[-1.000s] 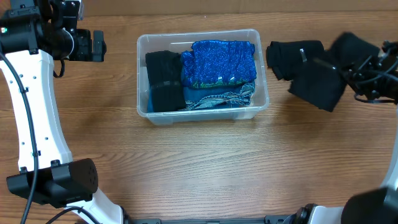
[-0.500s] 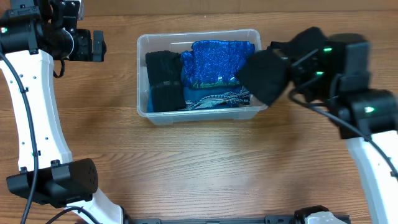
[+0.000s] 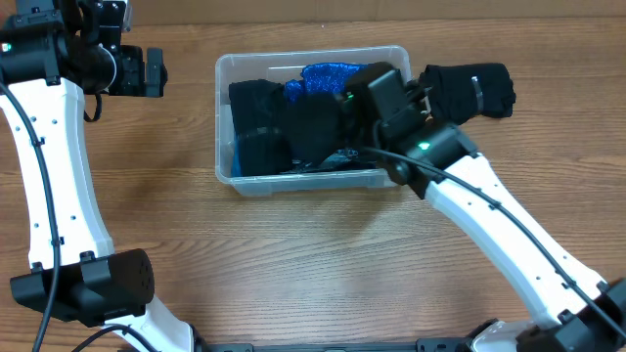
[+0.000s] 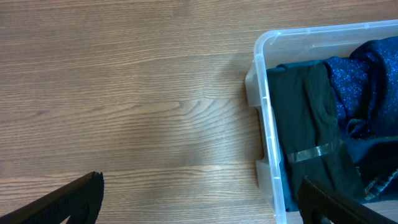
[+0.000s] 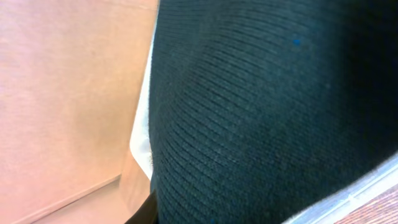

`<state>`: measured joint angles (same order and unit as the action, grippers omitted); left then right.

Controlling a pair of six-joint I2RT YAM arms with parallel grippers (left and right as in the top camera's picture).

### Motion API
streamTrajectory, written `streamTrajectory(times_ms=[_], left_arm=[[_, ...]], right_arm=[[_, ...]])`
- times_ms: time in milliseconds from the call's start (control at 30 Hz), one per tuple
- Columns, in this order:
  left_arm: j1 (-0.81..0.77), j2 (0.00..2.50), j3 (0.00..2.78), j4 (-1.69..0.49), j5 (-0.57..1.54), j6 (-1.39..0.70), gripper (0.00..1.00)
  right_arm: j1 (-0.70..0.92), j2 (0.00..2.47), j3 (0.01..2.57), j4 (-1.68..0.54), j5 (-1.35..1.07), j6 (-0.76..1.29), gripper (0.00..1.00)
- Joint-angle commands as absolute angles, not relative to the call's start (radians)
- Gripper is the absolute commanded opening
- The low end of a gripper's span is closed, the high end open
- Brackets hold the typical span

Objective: Pack container
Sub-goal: 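Lower the black garment into the bin's right side and release it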

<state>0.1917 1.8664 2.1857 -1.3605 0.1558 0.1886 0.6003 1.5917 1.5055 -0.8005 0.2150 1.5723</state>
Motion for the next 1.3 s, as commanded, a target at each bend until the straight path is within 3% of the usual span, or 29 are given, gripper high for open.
streamTrajectory(times_ms=[0,567,667,833,1000,1100,1267], left_arm=[[0.189,1.877,2.194,-1.356,0.156,0.175,1.00],[0.189,1.877,2.194,-1.356,0.156,0.175,1.00],[0.189,1.877,2.194,-1.357,0.156,0.175,1.00],[0.189,1.877,2.194,-1.356,0.156,0.175,1.00],[0.189,1.877,2.194,-1.357,0.156,0.175,1.00],[0.189,1.877,2.194,-1.357,0.156,0.175,1.00],[0.189,1.877,2.194,-1.357,0.157,0.175,1.00]], right_arm=[[0.613,1.601,1.541,-0.782,0.300,1.610,0.04],[0.634,1.736,1.539,-0.773,0.343,1.609,0.04],[0.635,1.736,1.539,-0.801,0.326,1.609,0.18],[0.635,1.736,1.539,-0.834,0.308,1.609,0.32],[0.635,1.736,1.539,-0.862,0.277,1.609,0.64],[0.635,1.736,1.539,-0.878,0.258,1.589,0.70],[0.635,1.736,1.539,-0.928,0.218,1.540,0.71]])
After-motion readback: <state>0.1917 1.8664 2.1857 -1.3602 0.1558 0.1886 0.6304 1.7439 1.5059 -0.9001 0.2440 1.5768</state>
